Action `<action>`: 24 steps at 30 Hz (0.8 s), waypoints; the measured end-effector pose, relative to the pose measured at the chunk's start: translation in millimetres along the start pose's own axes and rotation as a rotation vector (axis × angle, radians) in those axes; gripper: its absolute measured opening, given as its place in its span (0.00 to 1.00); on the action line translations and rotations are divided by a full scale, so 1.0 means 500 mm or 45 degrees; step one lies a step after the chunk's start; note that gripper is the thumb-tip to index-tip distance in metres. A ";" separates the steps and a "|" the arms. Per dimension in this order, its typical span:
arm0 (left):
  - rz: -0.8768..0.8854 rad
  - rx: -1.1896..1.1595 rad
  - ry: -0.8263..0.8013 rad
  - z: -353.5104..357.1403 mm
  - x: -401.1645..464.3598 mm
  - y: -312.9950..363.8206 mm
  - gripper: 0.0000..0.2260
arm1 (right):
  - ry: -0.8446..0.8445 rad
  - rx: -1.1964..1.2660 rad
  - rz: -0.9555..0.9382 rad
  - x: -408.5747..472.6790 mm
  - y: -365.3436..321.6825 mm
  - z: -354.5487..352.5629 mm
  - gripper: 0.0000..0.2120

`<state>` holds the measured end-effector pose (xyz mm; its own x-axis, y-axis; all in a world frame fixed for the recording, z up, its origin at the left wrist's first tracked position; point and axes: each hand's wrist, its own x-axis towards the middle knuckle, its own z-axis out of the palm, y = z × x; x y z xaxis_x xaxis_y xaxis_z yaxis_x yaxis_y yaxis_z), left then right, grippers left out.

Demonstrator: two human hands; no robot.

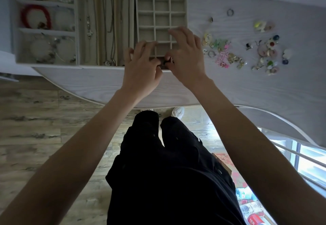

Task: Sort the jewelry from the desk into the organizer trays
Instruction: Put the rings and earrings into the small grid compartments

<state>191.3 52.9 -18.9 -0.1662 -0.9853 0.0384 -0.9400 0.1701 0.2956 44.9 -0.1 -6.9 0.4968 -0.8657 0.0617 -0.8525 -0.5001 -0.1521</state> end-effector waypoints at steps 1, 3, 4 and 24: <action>-0.005 0.000 0.014 0.000 -0.002 0.000 0.10 | -0.011 -0.002 -0.018 0.002 0.001 -0.001 0.03; -0.011 -0.003 0.036 0.000 -0.006 0.003 0.09 | 0.004 -0.003 -0.057 0.003 0.002 -0.002 0.03; -0.012 -0.005 0.048 0.000 -0.006 0.004 0.09 | 0.039 -0.020 -0.083 0.003 0.003 -0.002 0.03; -0.126 -0.020 0.118 0.008 -0.014 0.033 0.11 | 0.082 0.268 0.182 -0.071 -0.005 -0.010 0.13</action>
<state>176.0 62.4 -17.9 -0.0439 -0.9944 0.0960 -0.9455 0.0723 0.3176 28.5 31.5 -3.7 0.3567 -0.9302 0.0863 -0.8573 -0.3626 -0.3655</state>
